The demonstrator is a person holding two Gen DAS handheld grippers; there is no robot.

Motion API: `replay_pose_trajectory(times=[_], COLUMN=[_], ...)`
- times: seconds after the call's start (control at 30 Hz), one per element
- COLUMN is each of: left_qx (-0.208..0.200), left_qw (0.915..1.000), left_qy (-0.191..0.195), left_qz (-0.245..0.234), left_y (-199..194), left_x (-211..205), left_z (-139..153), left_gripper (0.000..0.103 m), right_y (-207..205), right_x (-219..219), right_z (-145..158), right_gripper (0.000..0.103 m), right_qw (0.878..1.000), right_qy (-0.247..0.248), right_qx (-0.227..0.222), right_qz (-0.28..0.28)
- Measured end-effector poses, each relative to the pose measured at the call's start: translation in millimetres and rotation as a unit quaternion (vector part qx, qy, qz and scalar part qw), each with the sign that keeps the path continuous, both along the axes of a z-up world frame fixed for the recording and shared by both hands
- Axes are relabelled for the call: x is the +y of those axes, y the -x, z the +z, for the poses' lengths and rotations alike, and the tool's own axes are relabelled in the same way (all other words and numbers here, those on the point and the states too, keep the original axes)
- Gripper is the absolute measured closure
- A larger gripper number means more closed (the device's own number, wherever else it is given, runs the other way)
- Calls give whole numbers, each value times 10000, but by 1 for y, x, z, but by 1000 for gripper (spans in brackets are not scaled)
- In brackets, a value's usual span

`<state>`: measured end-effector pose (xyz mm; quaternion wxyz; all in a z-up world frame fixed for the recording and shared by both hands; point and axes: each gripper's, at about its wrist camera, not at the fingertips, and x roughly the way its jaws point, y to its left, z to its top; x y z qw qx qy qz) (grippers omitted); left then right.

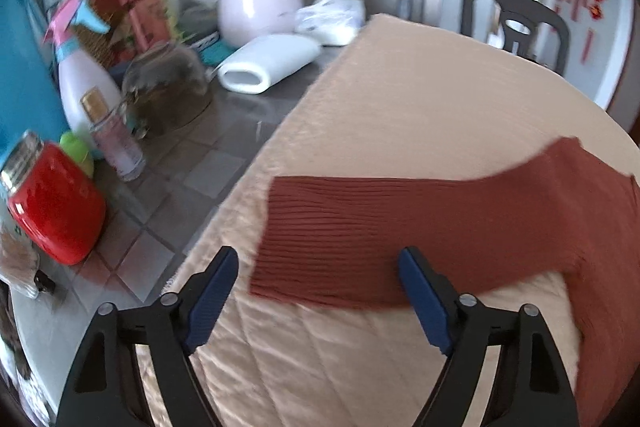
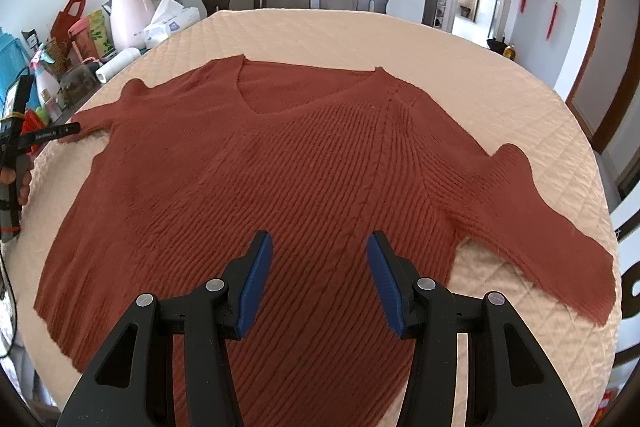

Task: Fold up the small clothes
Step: 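Reach the left tool to the sleeve cuff and close on it, then carry the held sleeve across the sweater body and open the left tool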

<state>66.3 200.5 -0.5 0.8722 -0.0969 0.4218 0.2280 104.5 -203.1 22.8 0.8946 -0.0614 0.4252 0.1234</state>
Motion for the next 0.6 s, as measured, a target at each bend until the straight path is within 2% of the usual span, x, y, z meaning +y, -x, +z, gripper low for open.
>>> replay_pose_trajectory(times=[0.1, 0.13, 0.17, 0.2, 0.23, 0.3, 0.43, 0.6], left_qx=[-93, -99, -123, -133, -168, -180, -274, -749], left_qw=[9997, 9998, 9997, 9997, 9993, 9985, 9972, 9894], left_qy=[222, 200, 205, 207, 286, 395, 362, 474], left_qz=[15, -9, -54, -90, -191, -322, -593, -1146], left_y=[-2, -2, -3, -4, -6, -13, -22, -29], left_x=[8, 6, 5, 3, 2, 1, -15, -52], left_z=[-4, -3, -2, -1, 0, 3, 15, 54], left_gripper=[27, 36, 40, 55, 75, 89, 91, 91], right_y=[-4, -6, -6, -6, -6, -5, -3, -4], right_x=[-4, -5, -7, -7, -7, -6, -5, -6], right_z=[-6, -8, -11, -13, -13, -13, -14, -14], right_gripper=[53, 53, 53, 53, 53, 53, 53, 53], right_qw=[10000, 9999, 9999, 9999, 9999, 10000, 9999, 9999], right_qy=[26, 22, 10, 10, 18, 41, 120, 101], right_qx=[77, 107, 149, 134, 97, 62, -19, -16], right_qz=[-48, -58, -73, -76, -64, -45, -18, -17])
